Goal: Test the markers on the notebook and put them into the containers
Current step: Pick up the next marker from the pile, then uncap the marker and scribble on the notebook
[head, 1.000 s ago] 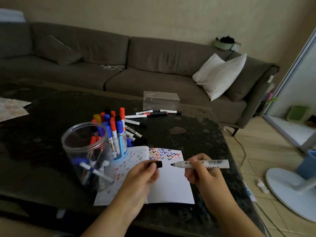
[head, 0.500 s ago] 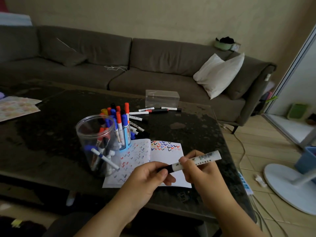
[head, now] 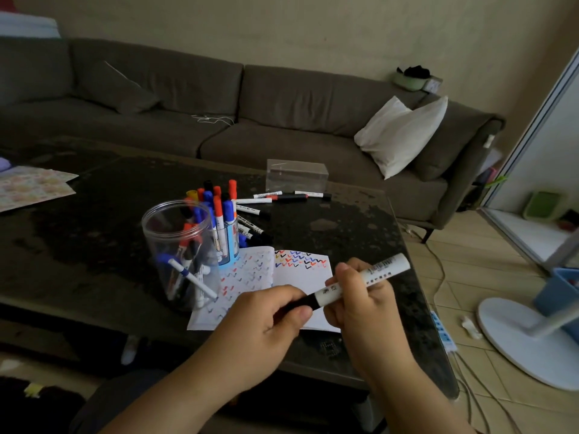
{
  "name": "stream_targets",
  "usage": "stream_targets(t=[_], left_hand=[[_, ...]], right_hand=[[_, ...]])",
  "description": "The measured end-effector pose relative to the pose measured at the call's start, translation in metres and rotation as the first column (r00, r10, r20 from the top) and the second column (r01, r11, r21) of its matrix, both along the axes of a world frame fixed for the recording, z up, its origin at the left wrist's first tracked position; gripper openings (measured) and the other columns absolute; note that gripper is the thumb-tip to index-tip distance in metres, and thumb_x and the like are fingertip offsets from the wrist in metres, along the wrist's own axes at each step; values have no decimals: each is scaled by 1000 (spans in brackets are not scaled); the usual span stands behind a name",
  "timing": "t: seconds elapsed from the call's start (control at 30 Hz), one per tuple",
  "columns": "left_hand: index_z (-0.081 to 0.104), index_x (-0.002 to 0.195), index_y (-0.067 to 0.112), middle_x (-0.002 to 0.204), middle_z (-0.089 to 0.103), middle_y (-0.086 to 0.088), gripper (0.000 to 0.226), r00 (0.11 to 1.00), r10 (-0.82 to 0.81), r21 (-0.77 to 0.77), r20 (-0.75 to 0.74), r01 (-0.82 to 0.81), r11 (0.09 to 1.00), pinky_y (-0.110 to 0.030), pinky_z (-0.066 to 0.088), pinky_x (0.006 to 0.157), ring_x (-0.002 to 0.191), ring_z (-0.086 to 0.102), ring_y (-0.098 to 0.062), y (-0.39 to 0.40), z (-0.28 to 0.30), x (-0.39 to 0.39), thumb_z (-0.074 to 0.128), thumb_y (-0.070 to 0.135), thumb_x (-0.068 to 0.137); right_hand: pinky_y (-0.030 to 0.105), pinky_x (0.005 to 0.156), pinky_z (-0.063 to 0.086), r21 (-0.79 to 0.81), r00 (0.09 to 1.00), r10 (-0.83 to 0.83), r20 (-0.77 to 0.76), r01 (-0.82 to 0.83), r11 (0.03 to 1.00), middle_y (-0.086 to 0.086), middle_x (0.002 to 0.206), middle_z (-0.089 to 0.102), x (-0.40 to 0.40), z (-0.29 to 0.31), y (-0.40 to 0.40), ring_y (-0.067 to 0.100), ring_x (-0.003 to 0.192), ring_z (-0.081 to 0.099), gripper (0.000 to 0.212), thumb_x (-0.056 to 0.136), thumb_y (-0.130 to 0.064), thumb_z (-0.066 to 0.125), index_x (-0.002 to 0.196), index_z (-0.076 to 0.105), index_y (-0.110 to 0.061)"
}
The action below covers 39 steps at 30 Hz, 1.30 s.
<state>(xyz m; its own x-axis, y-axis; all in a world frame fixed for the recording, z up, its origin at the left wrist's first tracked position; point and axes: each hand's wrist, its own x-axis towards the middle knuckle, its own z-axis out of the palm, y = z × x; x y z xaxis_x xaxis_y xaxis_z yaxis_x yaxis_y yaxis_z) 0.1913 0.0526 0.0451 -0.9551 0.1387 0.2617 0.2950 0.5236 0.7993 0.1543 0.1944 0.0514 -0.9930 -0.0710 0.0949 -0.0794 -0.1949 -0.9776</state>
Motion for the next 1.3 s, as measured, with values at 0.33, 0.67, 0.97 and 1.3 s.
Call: stream_targets(t=[0.33,0.67,0.97,1.3], left_hand=[[62,89,39,84,66,11,9,981,196,-8,-5,-196,981,-17,47,70,83,61,-4,-59,-31,9,59,31,89],[46,115,41,104,48,31,32,729,681,-144,-68,-683,716,-6,36,78,100,50,8,-169,-57,114,59,33,87],[54,119,28,103,51,25,30,468,884,-226,1,-861,456,-12,37,80,97,50,4,-222,-92,203,55,32,90],[57,116,32,101,50,29,27,608,793,-231,-40,-777,585,-4,35,76,99,50,8,-211,-78,155,56,33,88]], right_hand=[[27,61,46,248,993,98,72,-113,962,4,68,66,2,-4,-16,12,57,50,39,75,-46,54,88,66,-11],[12,64,47,514,851,524,-45,-430,742,-11,72,69,26,-10,-142,-3,66,62,12,93,-32,51,89,60,-26],[8,72,42,769,590,783,197,-588,251,-13,106,59,61,-70,-266,-1,92,53,47,96,-32,50,140,40,-20],[9,71,45,743,727,684,63,-492,454,-14,86,62,23,-66,-217,-3,81,60,13,92,-25,58,96,53,-37]])
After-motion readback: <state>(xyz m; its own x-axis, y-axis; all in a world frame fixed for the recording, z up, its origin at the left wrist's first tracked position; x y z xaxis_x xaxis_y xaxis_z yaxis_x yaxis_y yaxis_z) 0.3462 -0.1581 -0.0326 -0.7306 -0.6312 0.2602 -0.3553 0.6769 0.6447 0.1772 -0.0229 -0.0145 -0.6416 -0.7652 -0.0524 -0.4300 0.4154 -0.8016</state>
